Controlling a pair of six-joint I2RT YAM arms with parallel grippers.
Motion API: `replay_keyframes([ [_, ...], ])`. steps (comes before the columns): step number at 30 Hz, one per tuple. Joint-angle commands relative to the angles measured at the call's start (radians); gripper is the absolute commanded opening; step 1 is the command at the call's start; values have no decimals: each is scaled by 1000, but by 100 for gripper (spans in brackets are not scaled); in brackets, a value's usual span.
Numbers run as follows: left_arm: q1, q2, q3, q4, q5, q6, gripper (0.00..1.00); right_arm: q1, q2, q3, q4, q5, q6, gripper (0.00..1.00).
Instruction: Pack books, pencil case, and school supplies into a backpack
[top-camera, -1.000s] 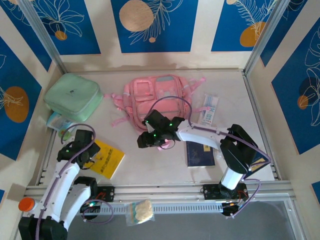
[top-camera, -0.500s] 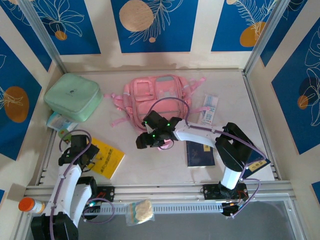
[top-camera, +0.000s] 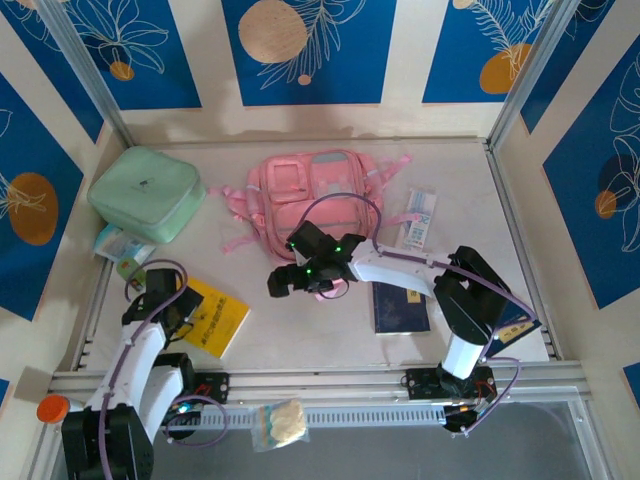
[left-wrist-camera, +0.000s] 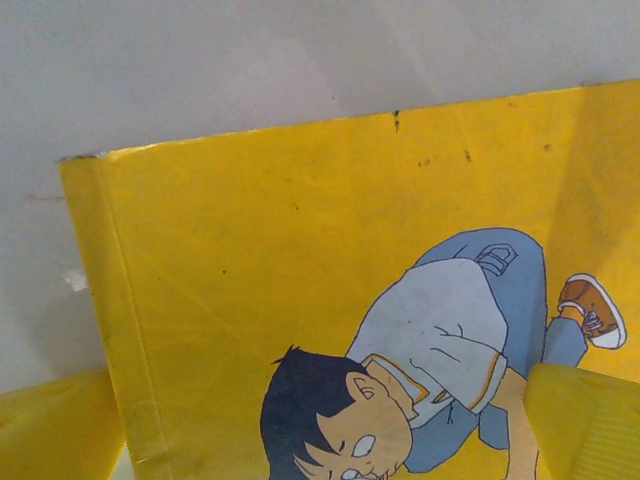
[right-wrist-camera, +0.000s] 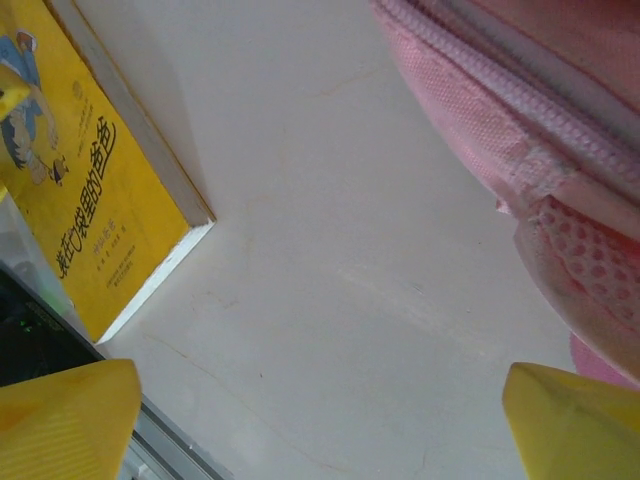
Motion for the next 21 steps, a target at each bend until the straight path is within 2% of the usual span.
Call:
replay_keyframes([
  [1,-53,36,-42,220,168,-13,99,-15,-44,5,-23,12,1,99],
  [10,-262,172,18,454,227,17,100,-2,-37,8,-25,-52,-5,99],
  [17,-331,270,68,605,338,61,96,23,-7,36,-33,-58,-10,94],
  [21,-352,272,119,560,357,102,93,33,13,61,-43,-63,-11,92],
])
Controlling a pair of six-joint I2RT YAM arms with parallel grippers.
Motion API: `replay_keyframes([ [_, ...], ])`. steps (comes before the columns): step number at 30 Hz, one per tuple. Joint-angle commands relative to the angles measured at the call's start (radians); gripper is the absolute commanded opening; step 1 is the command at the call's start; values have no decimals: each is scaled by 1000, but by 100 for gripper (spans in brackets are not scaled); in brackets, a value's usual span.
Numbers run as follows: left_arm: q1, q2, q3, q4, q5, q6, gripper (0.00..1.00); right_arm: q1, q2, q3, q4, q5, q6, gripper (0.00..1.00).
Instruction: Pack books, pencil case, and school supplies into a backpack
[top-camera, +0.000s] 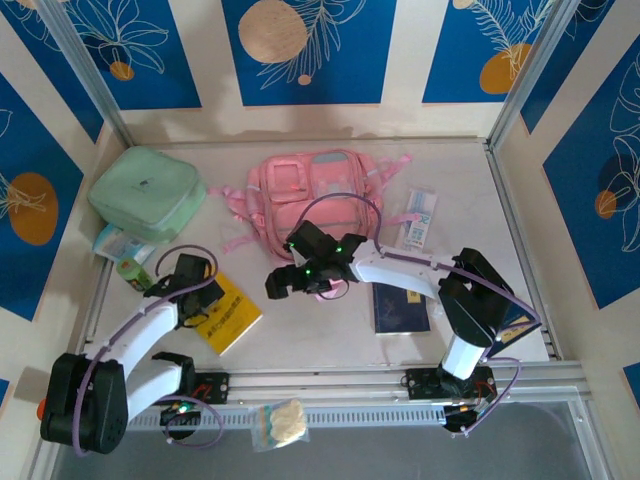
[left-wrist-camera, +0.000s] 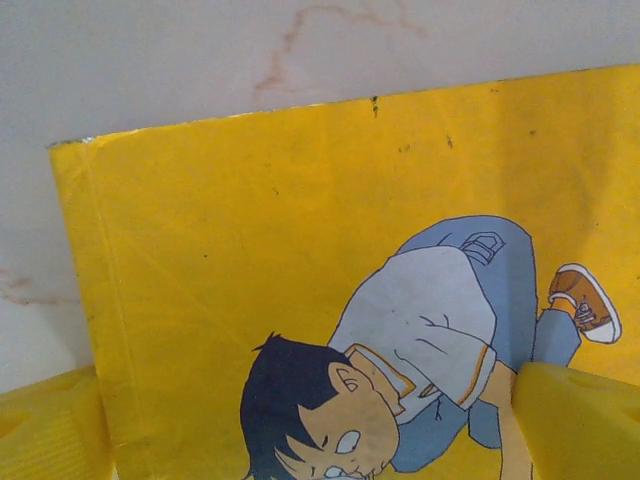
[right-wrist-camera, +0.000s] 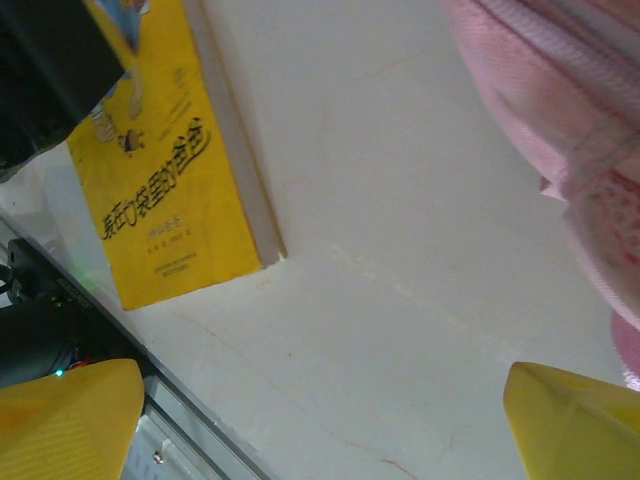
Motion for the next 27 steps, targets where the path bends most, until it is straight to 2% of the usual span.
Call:
replay_keyframes([
  [1,-76,15,39,403,424,52,93,12,28,52,-36,-21,-8,92],
  [11,-125,-91,57,358,428,14,93,14,29,70,-57,1,-3,91],
  [18,-125,-234,75,139,283,16,92,18,61,109,-90,3,53,90],
  [24,-125,-329,59,-7,298,18,87,91,138,122,-93,68,170,84],
  [27,-127,-335,49,-79,318,32,82,86,153,94,-93,84,209,82],
])
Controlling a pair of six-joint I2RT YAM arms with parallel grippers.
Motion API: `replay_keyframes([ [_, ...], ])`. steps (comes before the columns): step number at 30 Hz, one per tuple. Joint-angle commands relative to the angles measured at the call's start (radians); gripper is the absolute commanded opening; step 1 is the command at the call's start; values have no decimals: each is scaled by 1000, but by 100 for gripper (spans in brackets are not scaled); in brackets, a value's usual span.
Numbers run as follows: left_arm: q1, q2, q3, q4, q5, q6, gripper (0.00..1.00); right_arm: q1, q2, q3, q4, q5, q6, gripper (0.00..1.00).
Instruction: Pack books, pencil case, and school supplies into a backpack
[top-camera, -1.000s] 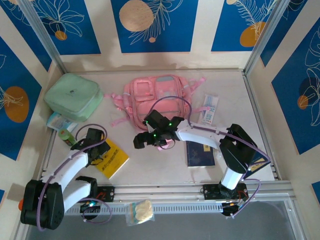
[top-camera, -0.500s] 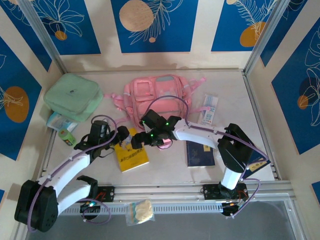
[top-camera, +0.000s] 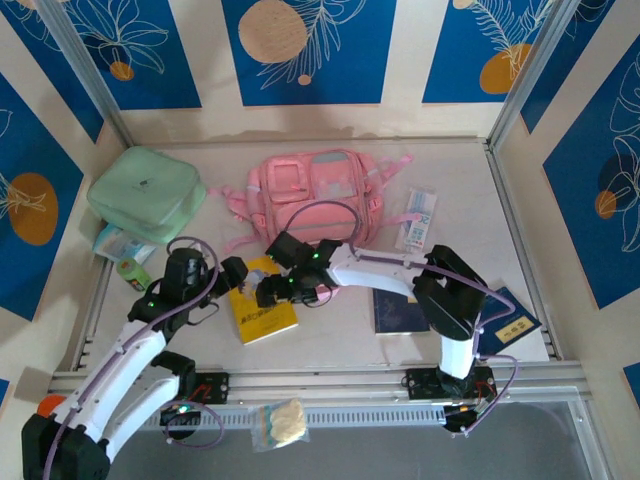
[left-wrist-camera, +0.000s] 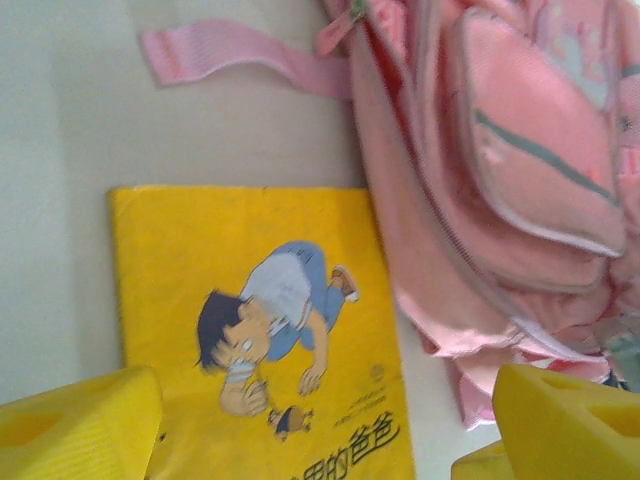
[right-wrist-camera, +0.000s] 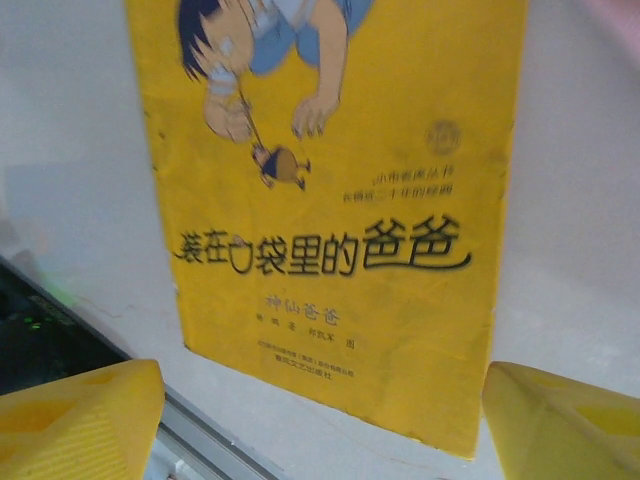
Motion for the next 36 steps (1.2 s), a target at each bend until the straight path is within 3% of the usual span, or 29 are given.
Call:
replay_keyframes([
  [1,-6,0,-10,-142,9,17,80,0,11,-23,-14,42,69,82],
  [6,-30,24,-41,-141,25,10,74,-3,43,-34,-6,67,69,83],
  [13,-52,50,-97,-75,35,-17,75,12,106,33,-10,44,73,83],
  [23,-52,-53,-139,-145,-69,-59,76,56,126,111,4,-8,59,85],
  [36,-51,-5,-180,-26,20,-41,73,25,171,134,-50,34,54,80],
])
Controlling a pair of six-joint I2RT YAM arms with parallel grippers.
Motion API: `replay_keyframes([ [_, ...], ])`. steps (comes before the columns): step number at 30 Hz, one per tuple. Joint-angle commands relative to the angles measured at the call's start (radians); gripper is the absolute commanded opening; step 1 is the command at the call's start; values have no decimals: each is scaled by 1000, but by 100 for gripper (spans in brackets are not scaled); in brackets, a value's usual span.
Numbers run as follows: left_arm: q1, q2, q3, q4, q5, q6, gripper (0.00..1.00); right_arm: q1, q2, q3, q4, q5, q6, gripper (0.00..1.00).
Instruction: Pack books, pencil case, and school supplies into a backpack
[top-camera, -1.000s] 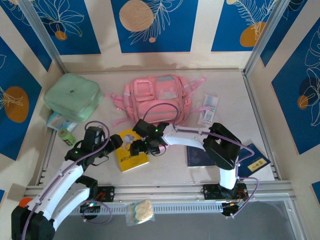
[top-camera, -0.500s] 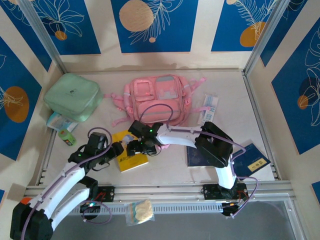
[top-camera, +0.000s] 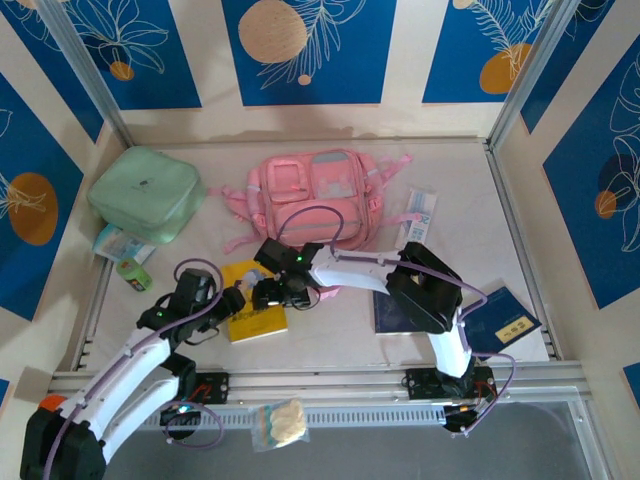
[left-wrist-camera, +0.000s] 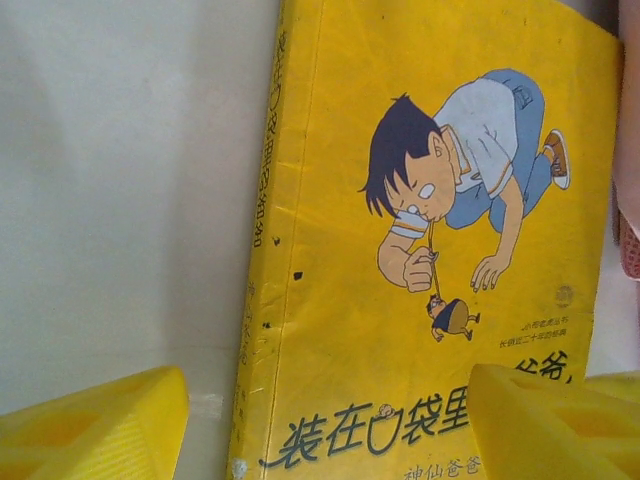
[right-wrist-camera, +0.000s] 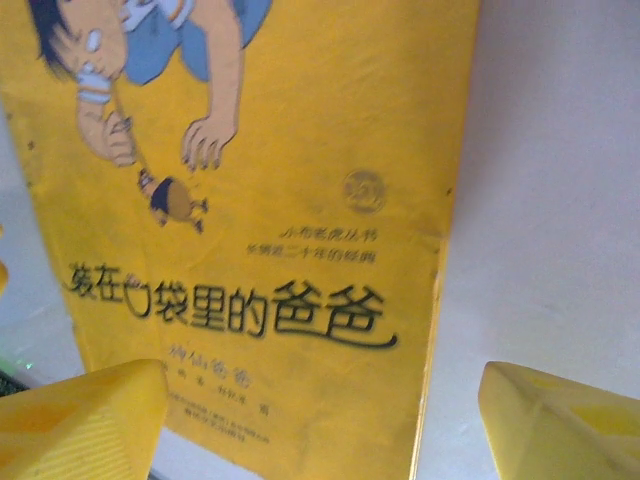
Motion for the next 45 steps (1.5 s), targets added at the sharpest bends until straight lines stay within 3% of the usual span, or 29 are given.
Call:
replay_keyframes([
  [1,-8,4,-20,39,31,4,72,11,43,53,-36,10,-6,80],
  [11,-7,-8,-51,59,20,-4,64,11,98,109,-34,-21,-3,78],
  [26,-8,-38,-75,-14,-38,-26,55,40,41,156,-30,-35,-24,73],
  [39,-8,-33,-80,20,-9,-34,51,16,-46,79,122,-110,41,58],
  [45,-8,-29,-74,10,-11,-31,51,-1,-39,69,91,-122,75,51],
])
